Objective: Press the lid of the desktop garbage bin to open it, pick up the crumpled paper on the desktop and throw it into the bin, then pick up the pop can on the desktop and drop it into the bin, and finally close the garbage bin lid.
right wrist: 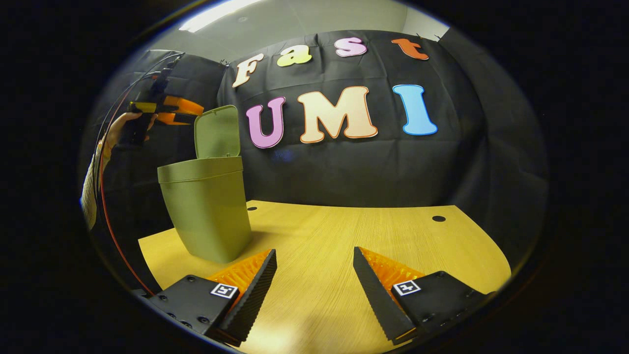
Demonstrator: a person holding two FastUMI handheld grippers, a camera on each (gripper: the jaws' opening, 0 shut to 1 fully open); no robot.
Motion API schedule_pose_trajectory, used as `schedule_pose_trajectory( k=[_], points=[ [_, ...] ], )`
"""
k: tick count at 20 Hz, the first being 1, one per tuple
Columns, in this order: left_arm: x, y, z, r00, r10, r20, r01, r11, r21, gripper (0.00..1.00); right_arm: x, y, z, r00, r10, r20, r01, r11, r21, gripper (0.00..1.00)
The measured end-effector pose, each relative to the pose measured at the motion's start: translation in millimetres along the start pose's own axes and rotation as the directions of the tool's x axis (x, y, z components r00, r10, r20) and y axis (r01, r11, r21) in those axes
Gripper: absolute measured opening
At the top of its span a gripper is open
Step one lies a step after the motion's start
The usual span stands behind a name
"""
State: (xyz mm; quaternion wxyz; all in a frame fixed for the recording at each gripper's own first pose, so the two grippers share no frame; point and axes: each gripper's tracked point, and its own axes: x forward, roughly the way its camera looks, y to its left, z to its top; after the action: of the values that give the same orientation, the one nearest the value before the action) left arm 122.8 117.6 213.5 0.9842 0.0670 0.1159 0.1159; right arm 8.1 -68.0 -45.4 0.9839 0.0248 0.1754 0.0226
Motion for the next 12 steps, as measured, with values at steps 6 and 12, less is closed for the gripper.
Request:
schedule_pose_trajectory(
  k=[6, 12],
  points=[
    [38.6, 18.1, 68.7, 0.993, 0.101, 0.064, -0.102, 0.995, 0.002, 0.80, 2.5, -7.9, -5.3, 1.000, -0.010, -0.021, 0.011, 1.000, 0.015, 0.98],
    [76.7, 58.9, 73.4, 0.972, 0.223, 0.078, -0.225, 0.974, 0.009, 0.79, 1.2, -9.4, -1.8, 1.000, -0.008, -0.010, 0.008, 1.000, 0.023, 0.98]
  ],
)
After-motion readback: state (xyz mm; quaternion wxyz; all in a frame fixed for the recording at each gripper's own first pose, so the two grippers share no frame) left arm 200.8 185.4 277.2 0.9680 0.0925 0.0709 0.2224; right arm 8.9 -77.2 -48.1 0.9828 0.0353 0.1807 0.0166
